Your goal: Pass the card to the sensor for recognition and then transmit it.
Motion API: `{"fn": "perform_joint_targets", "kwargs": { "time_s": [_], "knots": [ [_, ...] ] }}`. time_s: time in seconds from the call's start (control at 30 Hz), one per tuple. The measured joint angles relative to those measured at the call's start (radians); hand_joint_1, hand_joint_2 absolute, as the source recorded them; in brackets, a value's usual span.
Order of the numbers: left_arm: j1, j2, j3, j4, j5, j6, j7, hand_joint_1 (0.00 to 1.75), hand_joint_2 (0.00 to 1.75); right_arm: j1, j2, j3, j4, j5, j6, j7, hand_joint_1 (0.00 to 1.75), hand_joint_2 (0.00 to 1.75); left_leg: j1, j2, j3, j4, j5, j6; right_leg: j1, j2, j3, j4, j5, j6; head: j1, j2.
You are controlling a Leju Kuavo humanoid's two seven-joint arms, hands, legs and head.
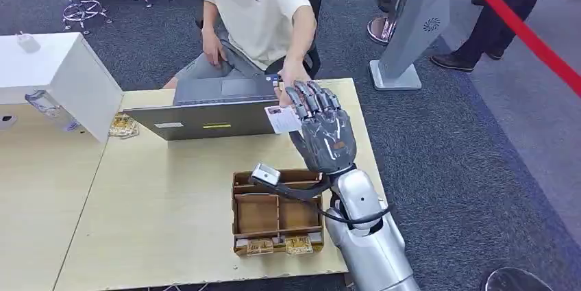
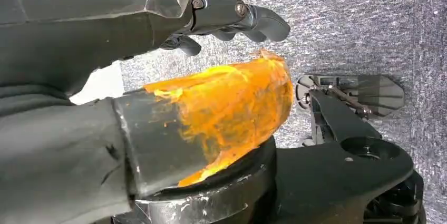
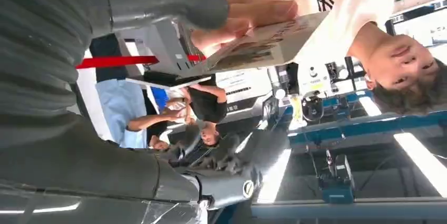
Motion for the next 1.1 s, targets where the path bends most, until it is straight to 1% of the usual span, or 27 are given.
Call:
{"fn": "perform_joint_targets", "kwargs": {
  "time_s": [0.43, 0.57, 0.67, 0.8, 0.93, 1.0, 1.03, 1.07, 1.1],
  "knots": [
    [0.000, 0.000, -0.006, 0.000, 0.000, 0.000, 0.005, 0.00, 0.00, 0.006, 0.000, -0.019, 0.002, -0.015, -0.006, 0.000, 1.75, 1.75, 0.000, 0.000, 0.000, 0.000, 0.000, 0.000, 0.000, 0.000, 0.000, 0.000, 0.000, 0.000, 0.000, 0.000],
    [0.000, 0.000, -0.006, 0.000, 0.000, 0.001, 0.006, 0.00, 0.00, 0.018, 0.000, -0.021, -0.001, -0.040, -0.008, -0.007, 1.75, 1.75, 0.000, 0.000, 0.000, 0.000, 0.000, 0.000, 0.000, 0.000, 0.000, 0.000, 0.000, 0.000, 0.000, 0.000],
    [0.000, 0.000, -0.006, 0.000, 0.001, 0.001, 0.006, 0.00, 0.00, 0.033, 0.000, -0.026, -0.011, -0.082, -0.005, -0.027, 1.75, 1.75, 0.000, 0.000, 0.000, 0.000, 0.000, 0.000, 0.000, 0.000, 0.000, 0.000, 0.000, 0.000, 0.000, 0.000],
    [0.000, 0.000, -0.006, 0.000, 0.002, 0.003, 0.006, 0.00, 0.00, 0.056, 0.000, -0.029, -0.028, -0.238, 0.019, -0.071, 1.75, 1.75, 0.000, 0.000, 0.000, 0.000, 0.000, 0.000, 0.000, 0.000, 0.000, 0.000, 0.000, 0.000, 0.000, 0.000],
    [0.001, 0.000, -0.006, 0.000, 0.003, 0.009, 0.009, 0.00, 0.00, 0.084, 0.000, -0.039, -0.062, -0.418, 0.087, -0.113, 1.75, 1.75, 0.000, 0.000, 0.000, 0.000, 0.000, 0.000, 0.000, 0.000, 0.000, 0.000, 0.000, 0.000, 0.000, 0.000],
    [0.000, 0.000, -0.006, 0.000, 0.004, 0.012, 0.009, 0.00, 0.00, 0.100, 0.004, -0.045, -0.086, -0.504, 0.141, -0.131, 1.75, 1.75, 0.000, 0.000, 0.000, 0.000, 0.000, 0.000, 0.000, 0.000, 0.000, 0.000, 0.000, 0.000, 0.000, 0.000],
    [0.000, 0.000, -0.006, 0.000, 0.005, 0.015, 0.009, 0.00, 0.00, 0.112, 0.009, -0.052, -0.106, -0.570, 0.182, -0.142, 1.75, 1.75, 0.000, 0.000, 0.000, 0.000, 0.000, 0.000, 0.000, 0.000, 0.000, 0.000, 0.000, 0.000, 0.000, 0.000],
    [0.001, -0.001, -0.006, 0.000, 0.005, 0.017, 0.010, 0.00, 0.00, 0.129, 0.014, -0.060, -0.126, -0.634, 0.225, -0.151, 1.75, 1.75, 0.000, -0.001, 0.000, 0.000, 0.000, 0.000, 0.000, -0.001, 0.000, 0.000, 0.000, 0.000, 0.000, 0.000],
    [0.001, -0.001, -0.006, 0.000, 0.005, 0.019, 0.014, 0.00, 0.00, 0.148, 0.024, -0.075, -0.155, -0.727, 0.294, -0.163, 1.75, 1.75, 0.000, -0.001, 0.000, 0.000, 0.000, 0.000, 0.000, -0.001, 0.000, 0.000, 0.000, 0.000, 0.000, 0.000]
  ]
}}
